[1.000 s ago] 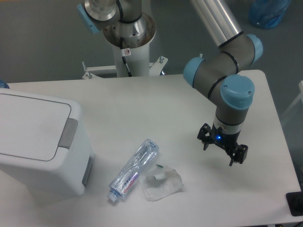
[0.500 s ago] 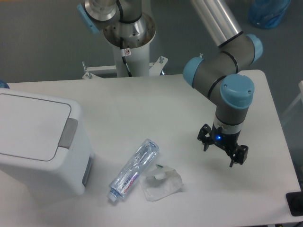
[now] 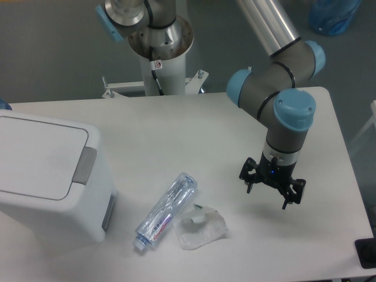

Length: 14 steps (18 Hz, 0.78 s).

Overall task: Open the trash can
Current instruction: 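Move the gripper over to the white trash can's lid edge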

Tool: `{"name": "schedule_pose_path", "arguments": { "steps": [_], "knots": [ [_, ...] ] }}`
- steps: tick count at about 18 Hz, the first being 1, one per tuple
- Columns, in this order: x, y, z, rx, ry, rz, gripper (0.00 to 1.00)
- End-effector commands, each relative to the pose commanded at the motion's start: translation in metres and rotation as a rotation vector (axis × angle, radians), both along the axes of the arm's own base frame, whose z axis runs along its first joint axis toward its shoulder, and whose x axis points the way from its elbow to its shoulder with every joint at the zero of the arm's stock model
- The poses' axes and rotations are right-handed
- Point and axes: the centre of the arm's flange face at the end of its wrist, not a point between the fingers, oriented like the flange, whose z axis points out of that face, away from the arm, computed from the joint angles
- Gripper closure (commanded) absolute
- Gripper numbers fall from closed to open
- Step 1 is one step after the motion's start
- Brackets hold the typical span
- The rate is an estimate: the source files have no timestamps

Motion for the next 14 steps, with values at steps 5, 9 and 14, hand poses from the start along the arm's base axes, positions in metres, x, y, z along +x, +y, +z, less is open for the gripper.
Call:
{"name": "schedule_pose_path", "arguments": {
  "steps": [5,9,14],
  "knots": [
    [0.058,0.058,0.060,0.132,-0.035,0.015,0.00],
    [0.104,0.095,0.112,0.245,-0.087,0.027,0.00],
    [0.177,0.119,0.148,0.279,-0.111,-0.004,0.00]
  ]
}}
